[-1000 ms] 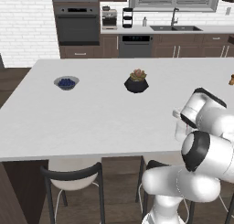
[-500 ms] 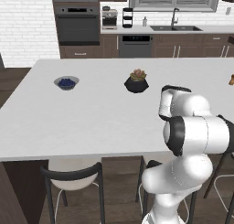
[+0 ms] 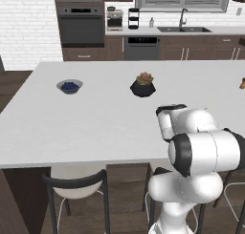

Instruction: Take a straw from the drawer in front and place it inside the glass cup on the dining counter.

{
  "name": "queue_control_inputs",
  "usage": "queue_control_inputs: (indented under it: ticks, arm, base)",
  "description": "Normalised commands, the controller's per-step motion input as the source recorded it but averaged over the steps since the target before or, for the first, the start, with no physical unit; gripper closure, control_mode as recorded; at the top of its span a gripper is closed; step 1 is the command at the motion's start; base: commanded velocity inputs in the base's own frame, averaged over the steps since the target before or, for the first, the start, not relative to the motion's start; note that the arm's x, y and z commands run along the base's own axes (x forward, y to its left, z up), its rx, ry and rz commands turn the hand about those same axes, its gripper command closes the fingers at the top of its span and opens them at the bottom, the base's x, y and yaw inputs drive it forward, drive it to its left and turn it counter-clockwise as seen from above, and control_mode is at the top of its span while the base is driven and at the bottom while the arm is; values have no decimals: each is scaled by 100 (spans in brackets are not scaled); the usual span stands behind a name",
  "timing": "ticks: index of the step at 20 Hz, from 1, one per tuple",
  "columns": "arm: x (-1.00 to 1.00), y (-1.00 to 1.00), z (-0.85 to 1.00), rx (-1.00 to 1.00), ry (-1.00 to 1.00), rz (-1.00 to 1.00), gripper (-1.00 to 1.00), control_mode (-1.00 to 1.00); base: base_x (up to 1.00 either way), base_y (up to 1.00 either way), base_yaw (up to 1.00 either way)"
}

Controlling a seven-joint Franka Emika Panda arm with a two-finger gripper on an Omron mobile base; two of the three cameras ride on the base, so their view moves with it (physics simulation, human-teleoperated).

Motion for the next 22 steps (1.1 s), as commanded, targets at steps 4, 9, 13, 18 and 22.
queue_control_inputs:
  ticks: [4, 9, 13, 18, 22]
  arm:
    - [-46, -2, 100, 0, 5, -10, -100, -100]
    - [-40, 19, 100, 11, 15, -1, -100, -100]
    - [-41, 63, 95, 20, 22, 0, -100, -100]
    - [-54, 74, 99, 22, 14, 0, -100, -100]
    - [-66, 61, 100, 18, 4, 0, -100, -100]
  base:
    - [0, 0, 0]
    - [0, 0, 0]
    - [0, 0, 0]
    - [0, 0, 0]
    - [0, 0, 0]
